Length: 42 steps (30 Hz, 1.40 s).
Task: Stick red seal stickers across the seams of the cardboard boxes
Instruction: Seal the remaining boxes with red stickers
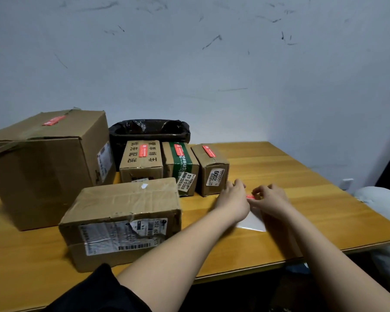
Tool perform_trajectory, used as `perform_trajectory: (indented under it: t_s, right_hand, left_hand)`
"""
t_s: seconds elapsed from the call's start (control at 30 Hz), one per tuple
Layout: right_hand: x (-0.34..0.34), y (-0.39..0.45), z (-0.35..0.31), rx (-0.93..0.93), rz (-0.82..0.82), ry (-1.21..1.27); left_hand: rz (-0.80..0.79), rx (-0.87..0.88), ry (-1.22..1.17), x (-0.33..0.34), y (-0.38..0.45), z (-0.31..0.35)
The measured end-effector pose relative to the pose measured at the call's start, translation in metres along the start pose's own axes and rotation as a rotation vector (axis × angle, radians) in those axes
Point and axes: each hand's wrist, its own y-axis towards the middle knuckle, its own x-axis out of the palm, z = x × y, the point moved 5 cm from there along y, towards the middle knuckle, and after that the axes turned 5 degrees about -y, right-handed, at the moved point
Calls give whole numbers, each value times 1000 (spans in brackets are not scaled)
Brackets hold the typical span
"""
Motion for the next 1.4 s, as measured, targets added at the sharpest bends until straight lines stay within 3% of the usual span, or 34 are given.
perform_trajectory:
  t_s: [0.17,0.33,0.5,0.77,0.97,1.07,1.2,1.4]
  right_hand:
    - [4,-1,-4,37,121,16]
    - [10,-6,-11,72,272,35]
    - [12,-5,-12,11,307,27]
    - [11,-10,-5,-95,260,731]
    - [2,-11,-7,-213,267,1181]
    - [0,-14,-12,-264,253,1241]
    - [-2,-17,-15,-277,253,1230]
    - [-1,-20,-17,-271,243,1190]
  left_hand:
    - [-25,-8,56,26,5,-17]
    - [70,85,175,33,6,-28]
    - [144,148,183,31,8,-29]
    - [157,188,163,33,9,-35]
    - [245,132,-218,16,8,-41]
    - [316,103,-456,10,10,-48]
    - [275,91,-892,10,11,-52]
    - [304,106,-939,5,14,-52]
